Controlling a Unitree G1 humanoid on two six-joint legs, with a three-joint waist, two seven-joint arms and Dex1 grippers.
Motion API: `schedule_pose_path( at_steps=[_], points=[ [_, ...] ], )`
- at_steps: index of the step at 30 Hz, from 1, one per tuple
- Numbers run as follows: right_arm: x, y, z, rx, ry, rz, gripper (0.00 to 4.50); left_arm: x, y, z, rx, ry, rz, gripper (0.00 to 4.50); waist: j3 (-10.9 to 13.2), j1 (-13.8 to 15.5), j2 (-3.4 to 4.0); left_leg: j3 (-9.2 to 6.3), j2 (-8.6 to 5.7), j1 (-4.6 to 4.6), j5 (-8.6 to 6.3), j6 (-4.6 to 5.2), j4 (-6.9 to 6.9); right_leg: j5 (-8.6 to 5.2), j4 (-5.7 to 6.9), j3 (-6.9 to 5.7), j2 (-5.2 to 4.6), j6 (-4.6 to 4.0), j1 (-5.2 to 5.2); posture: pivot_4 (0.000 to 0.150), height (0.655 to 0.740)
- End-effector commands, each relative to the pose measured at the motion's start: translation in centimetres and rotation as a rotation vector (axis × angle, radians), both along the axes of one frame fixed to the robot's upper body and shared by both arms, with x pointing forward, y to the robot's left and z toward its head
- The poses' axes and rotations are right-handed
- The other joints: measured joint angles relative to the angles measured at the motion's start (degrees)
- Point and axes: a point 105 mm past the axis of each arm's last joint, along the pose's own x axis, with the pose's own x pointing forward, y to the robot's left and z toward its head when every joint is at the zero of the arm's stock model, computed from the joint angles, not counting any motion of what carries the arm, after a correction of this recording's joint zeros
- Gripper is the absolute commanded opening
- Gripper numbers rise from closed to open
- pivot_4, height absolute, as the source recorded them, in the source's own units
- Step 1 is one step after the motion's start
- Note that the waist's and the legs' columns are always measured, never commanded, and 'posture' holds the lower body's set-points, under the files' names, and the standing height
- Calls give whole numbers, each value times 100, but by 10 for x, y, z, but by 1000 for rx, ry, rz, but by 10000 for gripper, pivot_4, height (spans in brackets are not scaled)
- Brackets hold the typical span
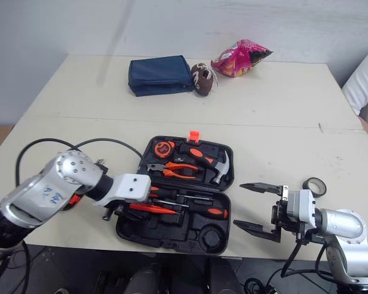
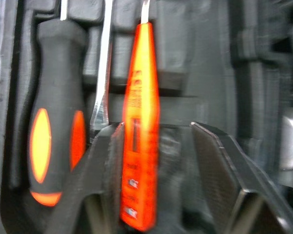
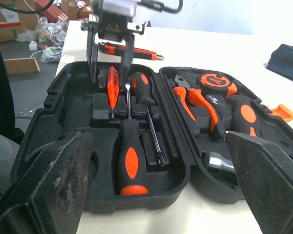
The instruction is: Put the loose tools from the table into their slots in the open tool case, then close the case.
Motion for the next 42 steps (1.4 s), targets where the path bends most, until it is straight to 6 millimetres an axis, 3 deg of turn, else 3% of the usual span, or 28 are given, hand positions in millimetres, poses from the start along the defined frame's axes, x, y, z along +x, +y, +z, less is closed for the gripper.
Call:
schedule_pose_path(
  at_steps=[1, 6, 9, 12, 15, 25, 37, 42],
  points=[
    [-1, 1, 3, 4, 6, 28, 45000, -6, 2, 19, -14, -10, -28, 20477, 0, 3, 0, 0, 0, 0, 0, 0, 0, 0, 0, 0, 0, 0, 0, 1500, 7400],
    [1, 1, 5, 0, 6, 31, 45000, -5, 1, 37, -111, -13, -14, 20477, 0, 3, 0, -1, -2, -1, 0, 2, 4, 0, 1, -1, 0, 0, 1, 1500, 7400],
    [1, 2, 6, 5, 6, 24, 45000, 10, 0, 44, -318, -112, -43, 20477, -1, 8, 1, -2, -4, 0, 1, 1, 2, 0, 1, 0, -1, 1, 1, 1500, 7400],
    [1, 2, 6, 9, 7, 17, 45000, 13, 5, 37, -497, -93, -9, 11743, 2, -16, -3, -5, 0, -1, 1, 2, 10, -1, 7, -5, -2, 2, 1, 1500, 7400],
    [3, 2, 6, 12, 6, 10, 45000, 15, 11, 16, -516, -101, 21, 221, 2, -17, -4, -2, 1, 1, 0, 2, 8, -1, 9, -4, -4, 1, -2, 1500, 7400],
    [10, -9, -11, 13, -2, -19, 45000, 15, 0, -34, -511, -52, 113, 221, 1, 47, -7, -2, -6, -1, -3, 8, 10, 1, 6, -7, -12, 4, 3, 1500, 7400],
    [5, -17, -13, 4, -20, -32, 45000, 7, -2, -57, -404, -63, 41, 221, -3, 0, -3, -2, -4, 9, -3, 7, 7, 1, 10, -7, -14, 4, 9, 1500, 7400],
    [3, -17, -10, 4, -33, -44, 45000, 7, 12, -77, -314, -94, 56, 221, -6, -11, 1, 0, -5, 24, -3, 8, 2, 1, 8, -6, -16, 4, 22, 1500, 7400]
  ],
)
